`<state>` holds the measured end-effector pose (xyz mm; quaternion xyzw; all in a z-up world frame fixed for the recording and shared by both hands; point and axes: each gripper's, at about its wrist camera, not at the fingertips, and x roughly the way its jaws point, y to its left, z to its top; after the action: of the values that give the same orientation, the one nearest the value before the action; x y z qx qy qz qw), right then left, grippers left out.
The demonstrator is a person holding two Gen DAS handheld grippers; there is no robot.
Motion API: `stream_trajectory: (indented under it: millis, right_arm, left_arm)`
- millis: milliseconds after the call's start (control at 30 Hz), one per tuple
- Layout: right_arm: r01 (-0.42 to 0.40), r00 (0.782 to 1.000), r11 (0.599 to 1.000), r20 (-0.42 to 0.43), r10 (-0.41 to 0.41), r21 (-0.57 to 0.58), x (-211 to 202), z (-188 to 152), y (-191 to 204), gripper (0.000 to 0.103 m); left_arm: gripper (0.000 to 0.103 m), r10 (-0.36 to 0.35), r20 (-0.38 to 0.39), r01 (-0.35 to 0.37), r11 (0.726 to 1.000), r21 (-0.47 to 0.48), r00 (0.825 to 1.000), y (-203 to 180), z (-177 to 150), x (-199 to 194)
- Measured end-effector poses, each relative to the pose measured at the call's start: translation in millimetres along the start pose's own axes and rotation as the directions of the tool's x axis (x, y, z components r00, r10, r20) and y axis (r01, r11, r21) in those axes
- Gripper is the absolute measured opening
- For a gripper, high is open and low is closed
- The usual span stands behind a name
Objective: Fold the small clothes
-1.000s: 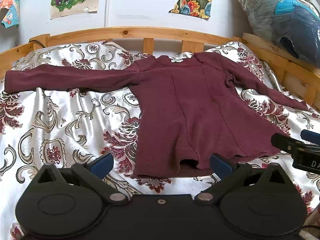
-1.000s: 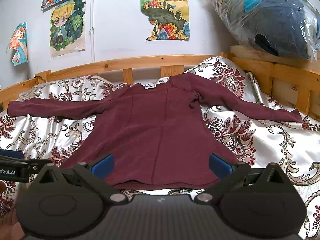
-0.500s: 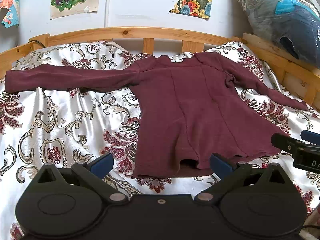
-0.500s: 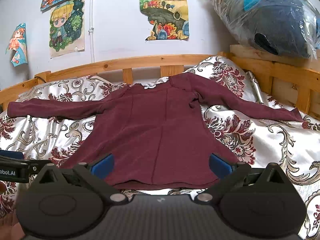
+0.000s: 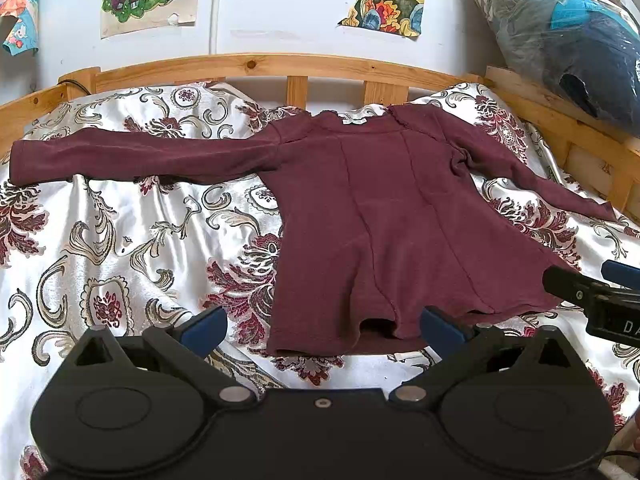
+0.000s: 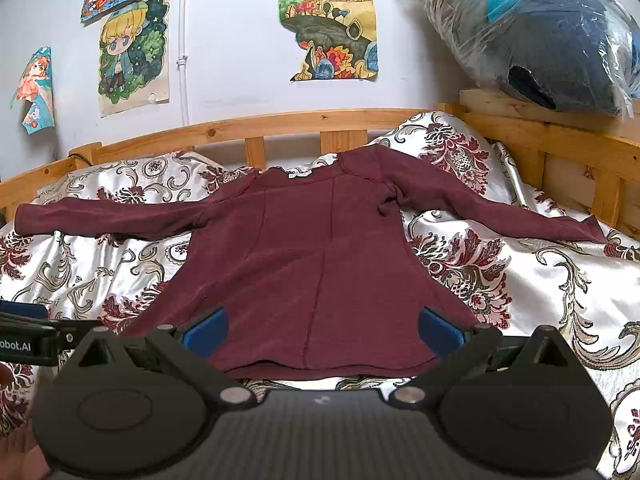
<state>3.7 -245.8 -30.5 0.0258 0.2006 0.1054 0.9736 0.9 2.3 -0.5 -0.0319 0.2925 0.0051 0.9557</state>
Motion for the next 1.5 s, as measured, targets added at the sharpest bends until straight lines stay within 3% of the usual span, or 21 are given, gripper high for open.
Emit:
stream_trajectory:
  millis: [867,1133,1233,1367,1500]
  right_arm:
    - [0.000,1.000,1.000,-0.001,0.000,0.004,-2.5,2.7,1.3,0.103]
    - [0.006,1.000,0.999,0.002,-0.007,0.035,0.2,3.1,-2.9,0.103]
    - [0.035,0.999,0.995,0.020,-0.037,0.088,-0.6,8.7,-9.7,0.103]
    - [0.063,0.996,0.976,0.049,-0.075,0.210,9.5,31.4,-48.1,0.103]
    - [0.166,0.981,0.960,0.062,-0.184,0.225,20.9,59.1,-95.7,0.103]
  left_arm:
    - [0.102,0.002,-0.003,-0.002,1.000,0.002,1.000,-3.6,-0.8,-0.6]
    - [0.102,0.013,-0.044,-0.012,1.000,0.012,0.999,-5.9,0.3,11.0]
    - [0.102,0.030,-0.082,-0.026,0.998,0.057,0.996,-7.6,10.7,21.0]
    - [0.102,0.094,-0.145,-0.071,0.985,0.157,0.985,-7.7,49.1,35.9]
    - [0.102,0.097,-0.153,-0.074,0.985,0.154,0.983,-0.2,82.7,44.8]
